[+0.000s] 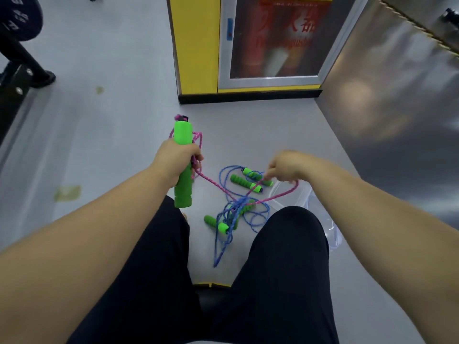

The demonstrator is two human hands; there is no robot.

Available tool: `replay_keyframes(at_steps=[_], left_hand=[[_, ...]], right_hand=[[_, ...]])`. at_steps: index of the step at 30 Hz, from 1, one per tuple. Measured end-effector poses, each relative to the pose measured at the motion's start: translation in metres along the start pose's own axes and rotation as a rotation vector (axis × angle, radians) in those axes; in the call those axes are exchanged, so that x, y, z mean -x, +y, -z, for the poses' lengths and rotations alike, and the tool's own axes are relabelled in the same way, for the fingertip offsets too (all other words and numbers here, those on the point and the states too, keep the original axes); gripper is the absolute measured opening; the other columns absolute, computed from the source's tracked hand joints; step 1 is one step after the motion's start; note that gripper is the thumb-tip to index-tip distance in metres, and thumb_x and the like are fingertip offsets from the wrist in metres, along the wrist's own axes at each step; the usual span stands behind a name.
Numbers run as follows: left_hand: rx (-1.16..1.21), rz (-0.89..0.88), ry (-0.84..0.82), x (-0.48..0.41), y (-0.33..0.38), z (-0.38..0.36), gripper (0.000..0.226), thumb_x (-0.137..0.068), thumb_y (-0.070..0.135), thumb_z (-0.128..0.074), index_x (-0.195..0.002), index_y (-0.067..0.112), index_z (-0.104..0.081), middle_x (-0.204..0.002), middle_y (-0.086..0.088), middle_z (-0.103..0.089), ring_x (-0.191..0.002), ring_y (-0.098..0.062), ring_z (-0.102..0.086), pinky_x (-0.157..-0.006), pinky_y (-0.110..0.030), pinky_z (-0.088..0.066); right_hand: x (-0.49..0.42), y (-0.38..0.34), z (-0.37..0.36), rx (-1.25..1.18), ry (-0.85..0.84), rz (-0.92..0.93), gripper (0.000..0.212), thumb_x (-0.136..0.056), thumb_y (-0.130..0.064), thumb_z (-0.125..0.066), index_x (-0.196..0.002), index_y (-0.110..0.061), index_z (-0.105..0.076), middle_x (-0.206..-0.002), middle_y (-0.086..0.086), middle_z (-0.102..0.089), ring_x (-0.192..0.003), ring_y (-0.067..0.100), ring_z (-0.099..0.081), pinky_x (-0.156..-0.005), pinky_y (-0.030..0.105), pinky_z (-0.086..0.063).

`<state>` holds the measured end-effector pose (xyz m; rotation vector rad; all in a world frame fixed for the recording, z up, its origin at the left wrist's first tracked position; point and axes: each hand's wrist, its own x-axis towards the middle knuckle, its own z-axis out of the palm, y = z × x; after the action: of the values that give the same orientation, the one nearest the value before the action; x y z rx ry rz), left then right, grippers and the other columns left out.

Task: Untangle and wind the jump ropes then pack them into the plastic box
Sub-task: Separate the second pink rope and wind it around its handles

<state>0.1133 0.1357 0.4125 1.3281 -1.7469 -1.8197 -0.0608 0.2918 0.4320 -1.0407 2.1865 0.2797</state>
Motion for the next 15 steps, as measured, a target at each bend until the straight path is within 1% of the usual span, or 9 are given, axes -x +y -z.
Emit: replay_keyframes(at_steps=[2, 3, 5, 7, 8, 9, 11, 13, 15], left_hand=[[-0.025, 0.042, -0.018, 0.005, -0.006, -0.007, 0.016, -0.08, -0.003, -0.055, -0.065, 0.004, -0.055, -0.04, 0.001, -0.054, -0.031, -0.008, -0.048, -0.037, -0.015, -0.04], [-0.021, 0.062, -0.037, 0.007, -0.008, -0.01, 0.014, -0.08, -0.003, -0.055, -0.067, 0.003, -0.057, -0.041, 0.001, -0.055, -0.03, -0.007, -0.048, -0.037, -0.015, -0.04], [0.017, 0.083, -0.106, 0.01, -0.012, -0.015, 0.006, -0.081, -0.003, -0.055, -0.079, -0.002, -0.06, -0.051, -0.004, -0.058, -0.034, -0.008, -0.048, -0.038, -0.017, -0.04], [0.084, 0.081, -0.187, 0.015, -0.01, -0.022, 0.009, -0.083, -0.003, -0.053, -0.088, -0.004, -0.06, -0.059, -0.007, -0.063, -0.038, -0.01, -0.048, -0.04, -0.019, -0.04], [0.12, 0.067, -0.227, 0.017, -0.008, -0.026, 0.008, -0.083, -0.003, -0.052, -0.083, -0.002, -0.06, -0.065, -0.009, -0.065, -0.04, -0.012, -0.049, -0.041, -0.02, -0.041], [0.143, 0.046, -0.261, 0.019, -0.004, -0.029, 0.014, -0.083, -0.004, -0.052, -0.075, 0.002, -0.062, -0.069, -0.012, -0.065, -0.043, -0.014, -0.049, -0.043, -0.021, -0.041], [0.159, 0.014, -0.304, 0.022, 0.003, -0.035, 0.021, -0.083, -0.003, -0.053, -0.065, 0.007, -0.06, -0.06, -0.012, -0.059, -0.043, -0.015, -0.048, -0.044, -0.022, -0.041], [0.202, 0.002, -0.33, 0.024, 0.01, -0.037, 0.016, -0.083, -0.004, -0.053, -0.071, 0.007, -0.055, -0.053, -0.007, -0.055, -0.043, -0.015, -0.049, -0.042, -0.019, -0.042], [0.217, 0.004, -0.379, 0.025, 0.016, -0.038, 0.014, -0.083, -0.003, -0.054, -0.073, 0.007, -0.056, -0.056, -0.007, -0.056, -0.046, -0.016, -0.049, -0.041, -0.019, -0.042]], right_hand=[[-0.002, -0.006, -0.002, -0.607, 0.035, 0.076, 0.023, -0.098, -0.018, -0.044, -0.085, -0.005, -0.058, -0.071, 0.006, -0.055, -0.057, 0.016, -0.048, -0.055, 0.026, -0.044], [0.0, -0.01, -0.001, -0.853, 0.047, 0.113, 0.024, -0.099, -0.015, -0.041, -0.08, -0.008, -0.054, -0.071, 0.004, -0.052, -0.055, 0.013, -0.045, -0.052, 0.023, -0.043], [0.005, -0.017, 0.003, -1.181, 0.056, 0.179, 0.027, -0.1, -0.014, -0.036, -0.078, -0.01, -0.05, -0.073, 0.004, -0.053, -0.053, 0.01, -0.042, -0.048, 0.021, -0.038], [0.01, -0.026, 0.006, -1.413, 0.023, 0.228, 0.028, -0.1, -0.013, -0.035, -0.078, -0.008, -0.05, -0.073, 0.006, -0.054, -0.052, 0.011, -0.043, -0.045, 0.02, -0.043], [0.013, -0.03, 0.007, -1.504, -0.008, 0.253, 0.027, -0.1, -0.012, -0.035, -0.079, -0.006, -0.05, -0.073, 0.007, -0.054, -0.052, 0.012, -0.045, -0.046, 0.022, -0.048], [0.016, -0.034, 0.009, -1.586, -0.036, 0.281, 0.026, -0.1, -0.012, -0.035, -0.081, -0.005, -0.05, -0.073, 0.009, -0.055, -0.053, 0.013, -0.049, -0.049, 0.025, -0.053], [0.018, -0.04, 0.009, -1.761, -0.084, 0.329, 0.025, -0.1, -0.011, -0.033, -0.082, -0.003, -0.049, -0.075, 0.011, -0.057, -0.06, 0.017, -0.058, -0.06, 0.033, -0.059], [0.017, -0.042, 0.01, -1.949, -0.101, 0.371, 0.028, -0.101, -0.01, -0.032, -0.082, -0.001, -0.05, -0.077, 0.014, -0.06, -0.068, 0.022, -0.064, -0.069, 0.036, -0.059], [0.016, -0.044, 0.01, -2.093, -0.072, 0.401, 0.027, -0.1, -0.009, -0.033, -0.082, -0.001, -0.05, -0.076, 0.015, -0.062, -0.069, 0.024, -0.067, -0.07, 0.034, -0.058]])
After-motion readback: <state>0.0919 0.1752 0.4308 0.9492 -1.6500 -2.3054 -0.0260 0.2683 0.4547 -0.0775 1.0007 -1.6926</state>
